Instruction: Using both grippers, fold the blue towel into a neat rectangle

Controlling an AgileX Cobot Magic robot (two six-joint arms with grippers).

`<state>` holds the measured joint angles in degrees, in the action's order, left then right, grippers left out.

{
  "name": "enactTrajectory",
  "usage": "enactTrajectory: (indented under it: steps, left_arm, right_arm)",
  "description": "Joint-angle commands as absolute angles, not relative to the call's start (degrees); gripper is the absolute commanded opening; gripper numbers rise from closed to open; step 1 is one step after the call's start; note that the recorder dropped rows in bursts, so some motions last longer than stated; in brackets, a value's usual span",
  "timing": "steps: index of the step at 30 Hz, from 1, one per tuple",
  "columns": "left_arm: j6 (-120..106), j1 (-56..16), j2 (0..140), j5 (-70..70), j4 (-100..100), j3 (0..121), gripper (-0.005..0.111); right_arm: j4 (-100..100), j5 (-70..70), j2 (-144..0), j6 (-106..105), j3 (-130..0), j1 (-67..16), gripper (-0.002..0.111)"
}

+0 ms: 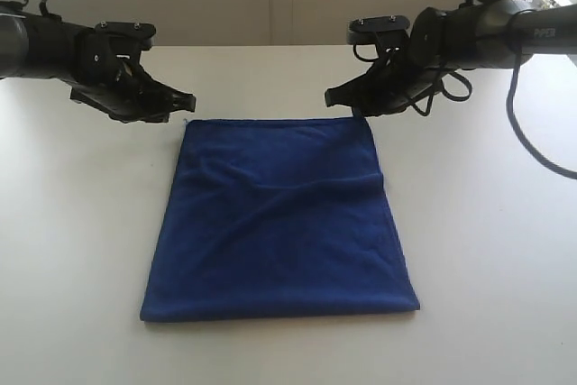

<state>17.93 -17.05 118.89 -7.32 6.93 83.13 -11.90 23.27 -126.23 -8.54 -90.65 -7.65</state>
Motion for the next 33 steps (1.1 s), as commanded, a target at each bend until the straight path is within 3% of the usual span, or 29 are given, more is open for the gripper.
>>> enactTrajectory:
  steps: [1, 8, 16, 22, 33]
  left_arm:
    - [17.80, -16.91, 118.72, -5.14, 6.62, 83.46, 0.040]
    - [18.19, -17.28, 118.72, -0.43, 6.62, 83.46, 0.040]
    - [18.38, -17.42, 120.35, 1.80, 6.62, 83.46, 0.040]
    - [18.61, -17.52, 121.55, 2.03, 6.62, 83.46, 0.042]
    - [17.95, -20.11, 121.30, 0.00, 6.88, 83.46, 0.058]
  right_arm:
    - [-11.56, 22.27, -126.96, -9.28, -90.89, -7.37, 0.025]
    - [-11.56, 23.48, -127.57, -9.28, -90.79, -7.37, 0.023]
    - [-11.56, 23.03, -127.57, -9.28, -90.79, -7.37, 0.000]
    - [-11.69, 22.64, -127.57, -9.28, -90.79, -7.37, 0.000]
    - [-11.69, 22.64, -127.57, -9.28, -90.79, -7.37, 0.000]
